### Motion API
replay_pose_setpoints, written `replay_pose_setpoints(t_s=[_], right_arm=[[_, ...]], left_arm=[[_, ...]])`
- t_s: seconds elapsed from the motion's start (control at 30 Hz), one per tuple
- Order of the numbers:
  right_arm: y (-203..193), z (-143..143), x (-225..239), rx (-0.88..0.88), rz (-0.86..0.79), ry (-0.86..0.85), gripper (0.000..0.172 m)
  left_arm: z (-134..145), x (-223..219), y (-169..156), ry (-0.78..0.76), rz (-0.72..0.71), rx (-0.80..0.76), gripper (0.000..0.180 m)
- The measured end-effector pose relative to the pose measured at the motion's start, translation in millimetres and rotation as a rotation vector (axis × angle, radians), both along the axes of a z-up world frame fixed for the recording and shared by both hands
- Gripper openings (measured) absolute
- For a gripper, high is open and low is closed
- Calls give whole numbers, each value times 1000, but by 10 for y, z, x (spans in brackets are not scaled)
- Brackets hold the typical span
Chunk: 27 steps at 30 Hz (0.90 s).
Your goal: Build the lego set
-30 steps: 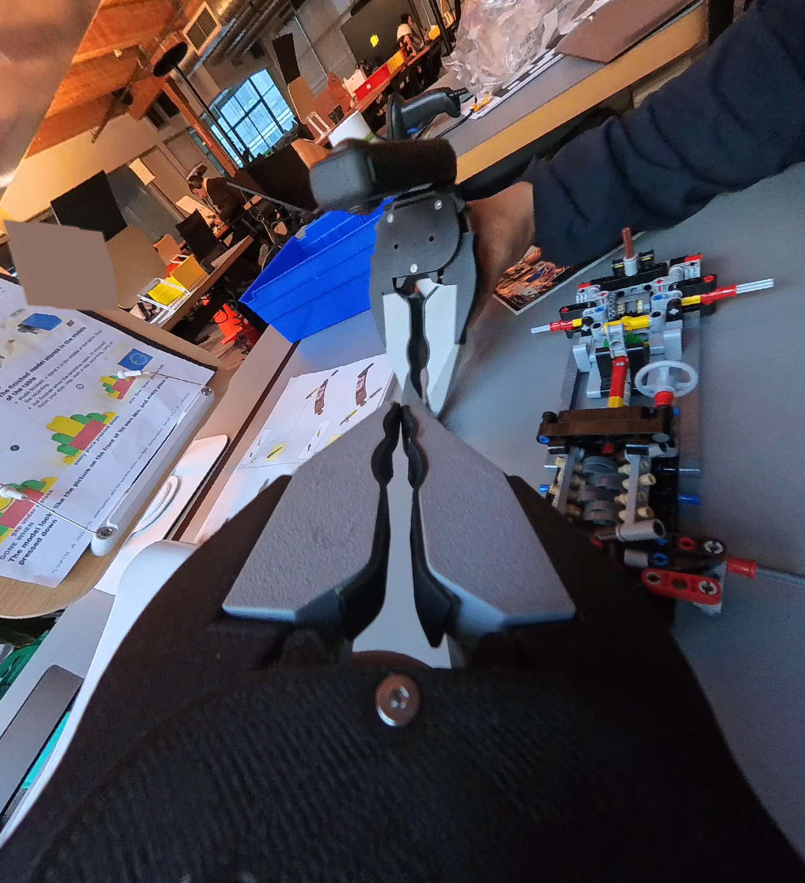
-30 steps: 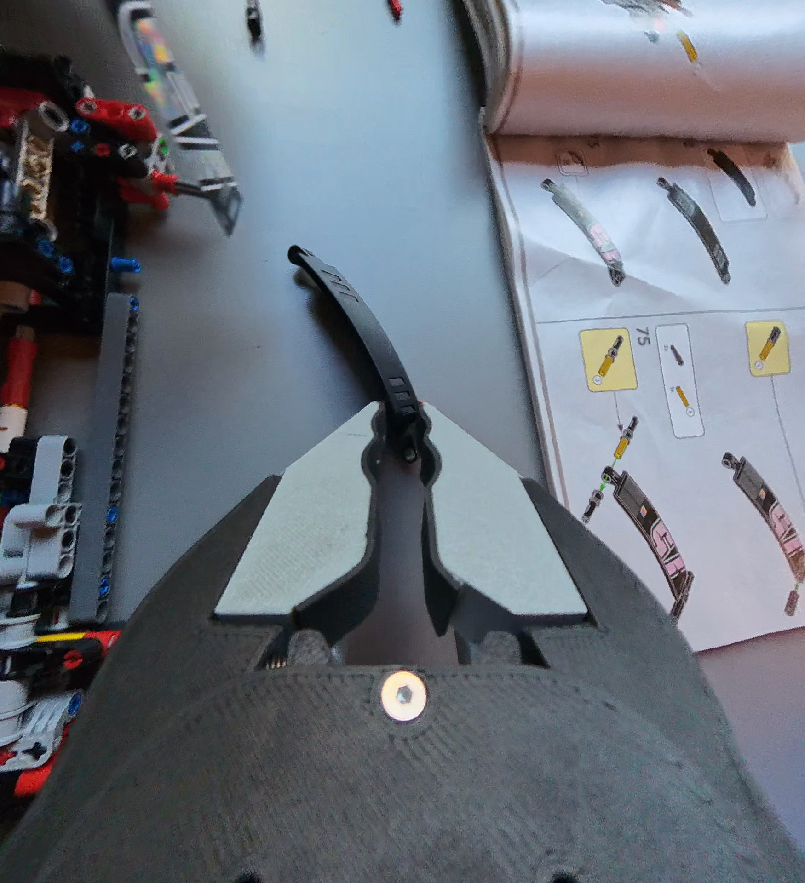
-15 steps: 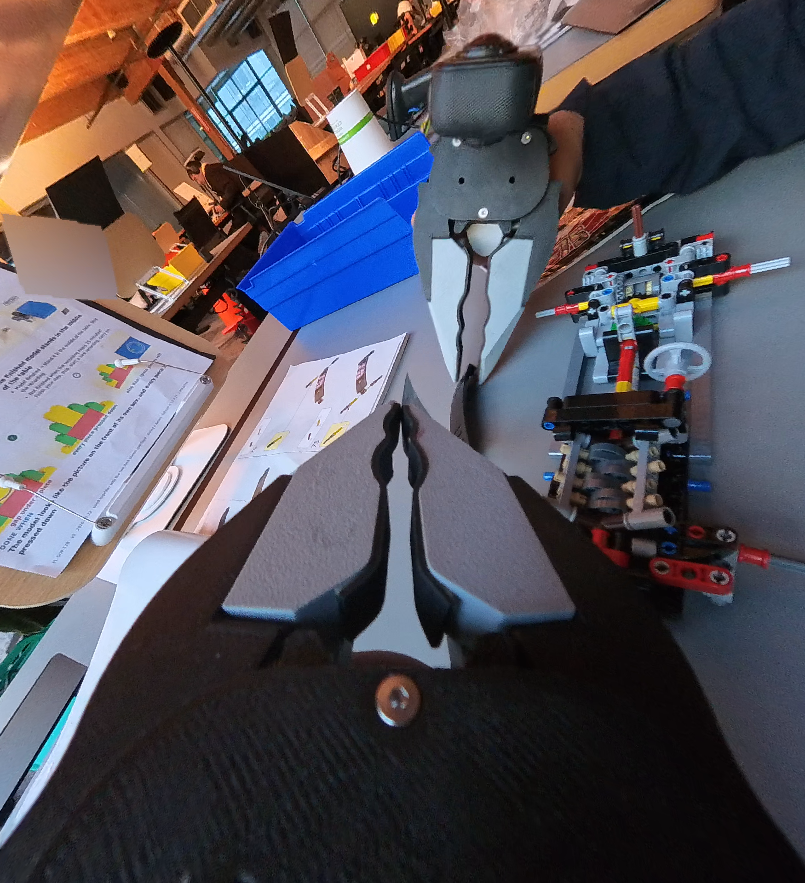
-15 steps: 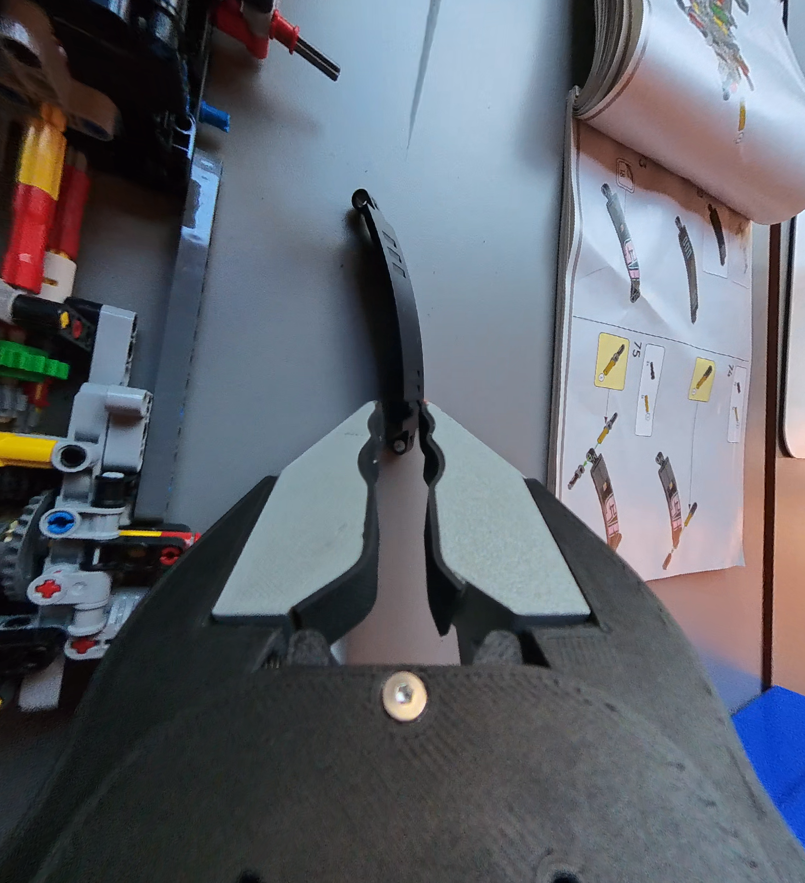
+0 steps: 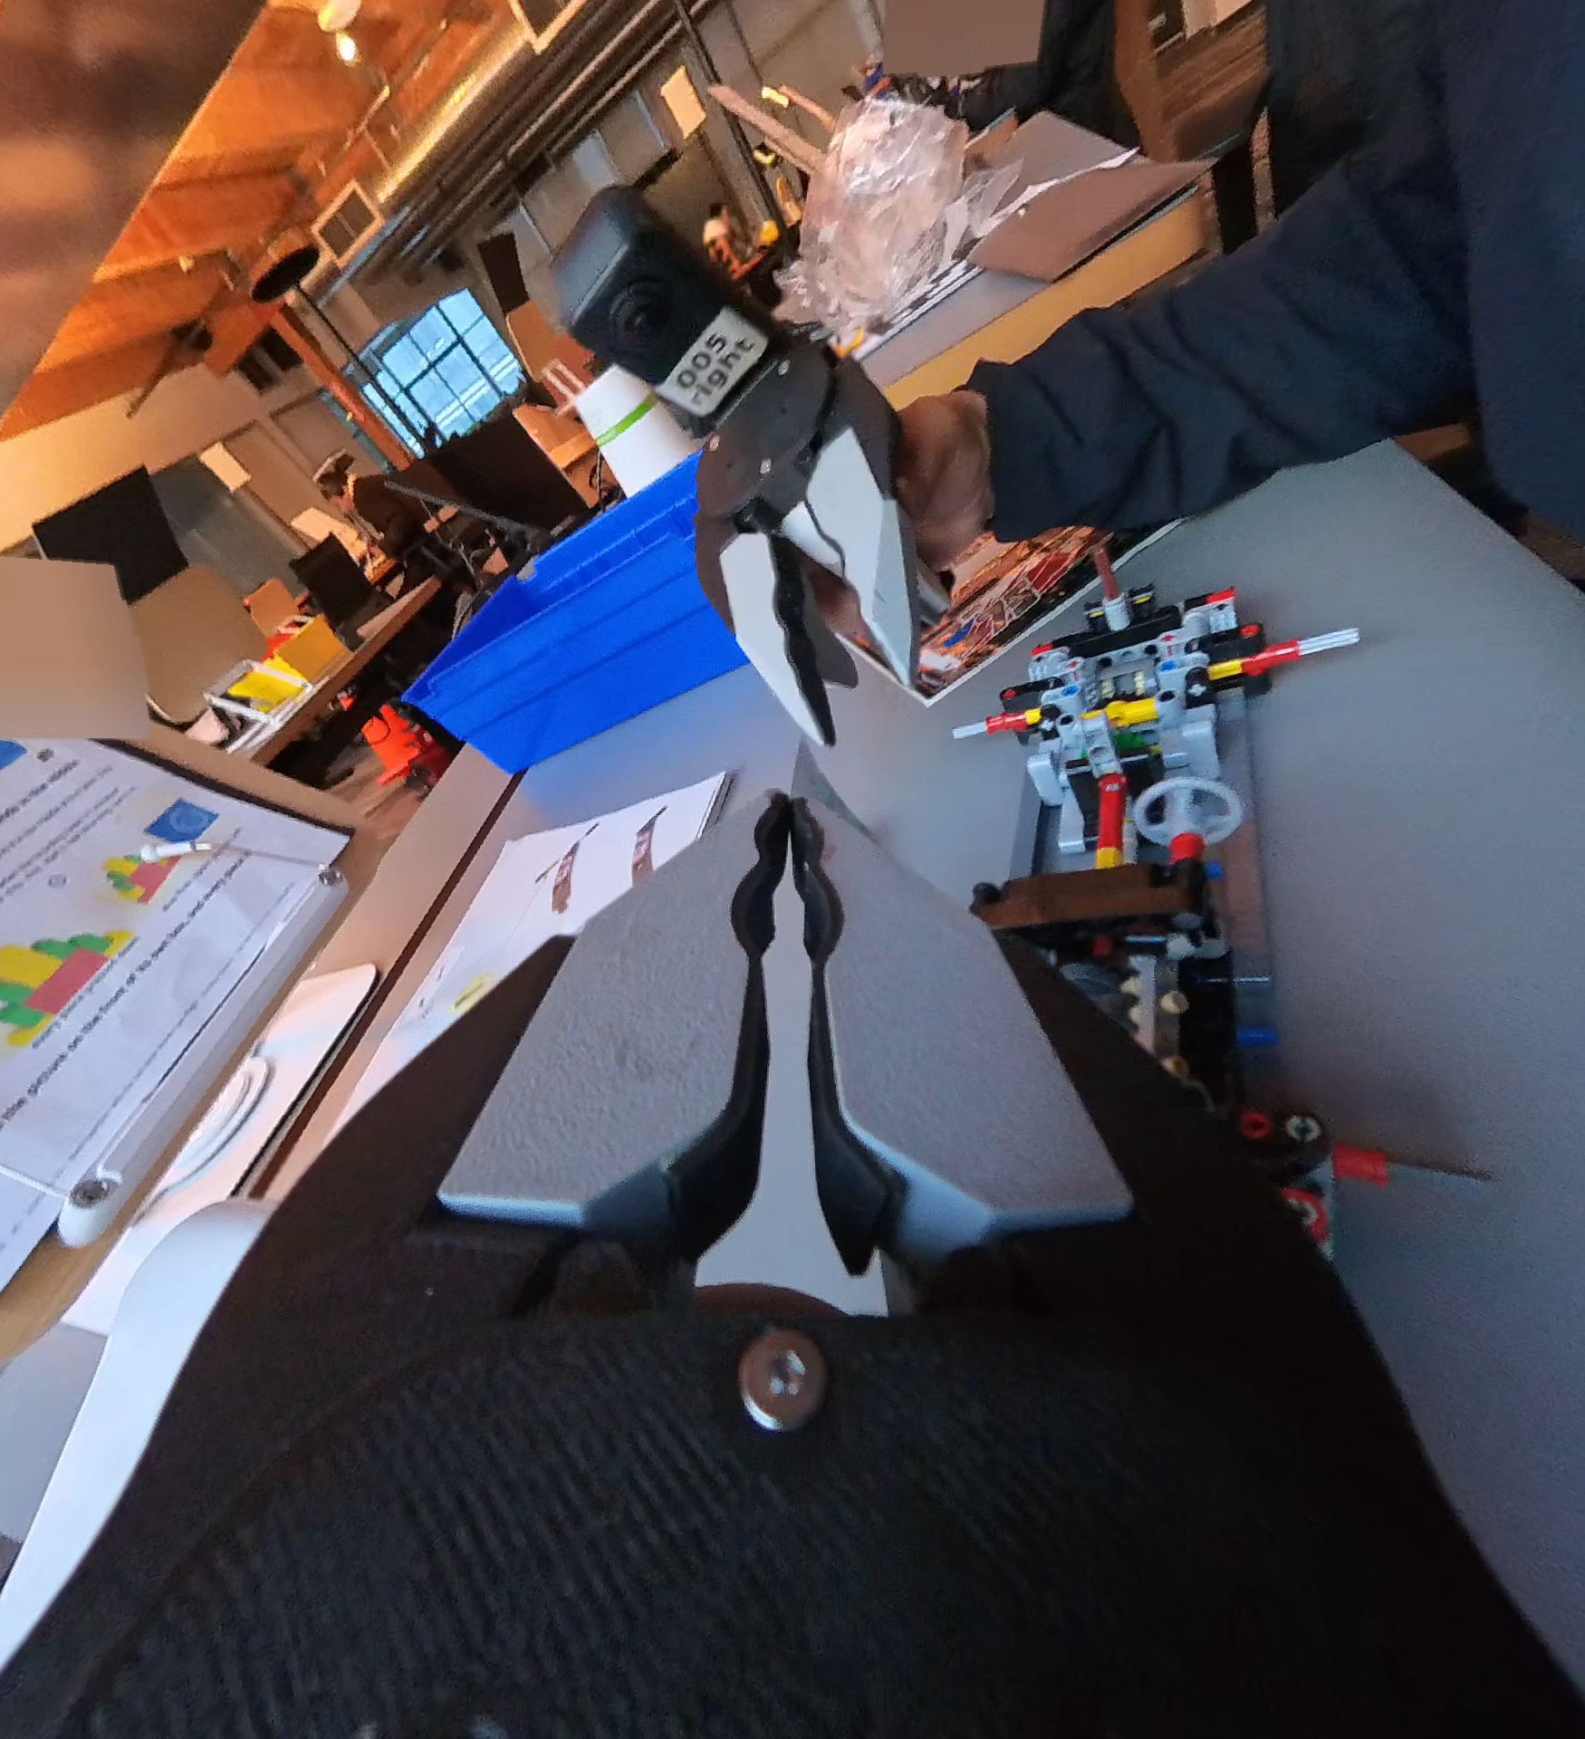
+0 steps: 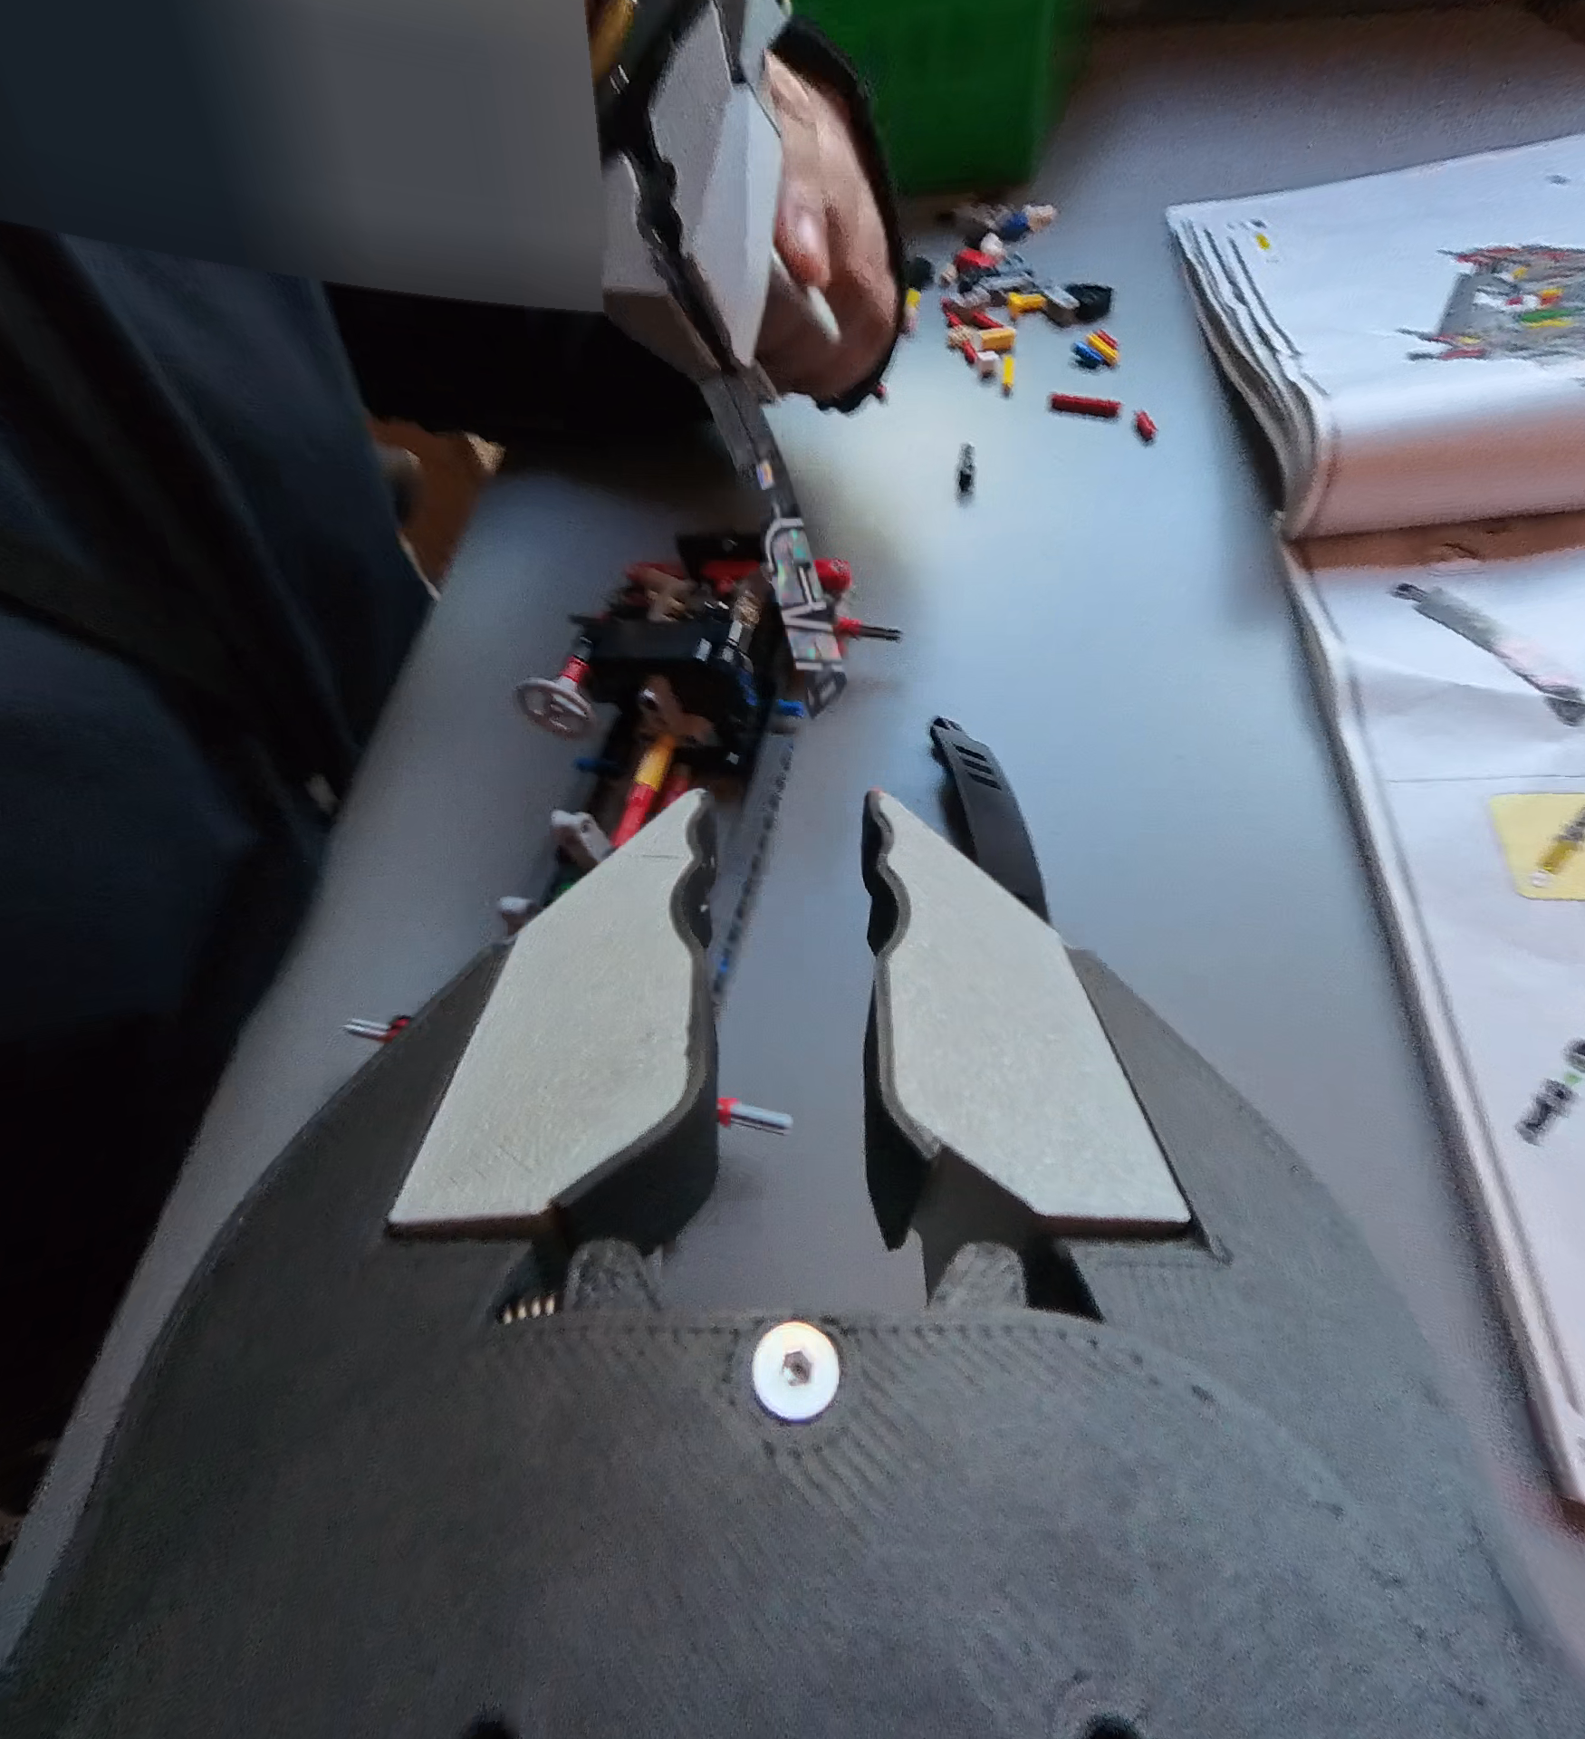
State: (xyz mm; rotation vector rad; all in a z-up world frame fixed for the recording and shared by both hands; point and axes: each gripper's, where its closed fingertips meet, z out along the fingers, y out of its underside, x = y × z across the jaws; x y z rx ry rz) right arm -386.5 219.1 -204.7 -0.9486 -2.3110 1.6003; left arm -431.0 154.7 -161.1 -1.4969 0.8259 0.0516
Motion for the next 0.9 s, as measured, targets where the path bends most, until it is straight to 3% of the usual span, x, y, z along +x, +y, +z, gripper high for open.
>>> replay_pose_setpoints(t_s=[0.2,0.6,0.9], right_arm=[[-245,262,-3,-156,69,50,34],[-634,388,133,-201,235,68,40],[-767,309,145,-213,289,20,41]], left_arm=[[57,239,-9,39,-64,60,0],[315,521,-196,14,-186,162,0],[281,541,-203,19,-187,151,0]])
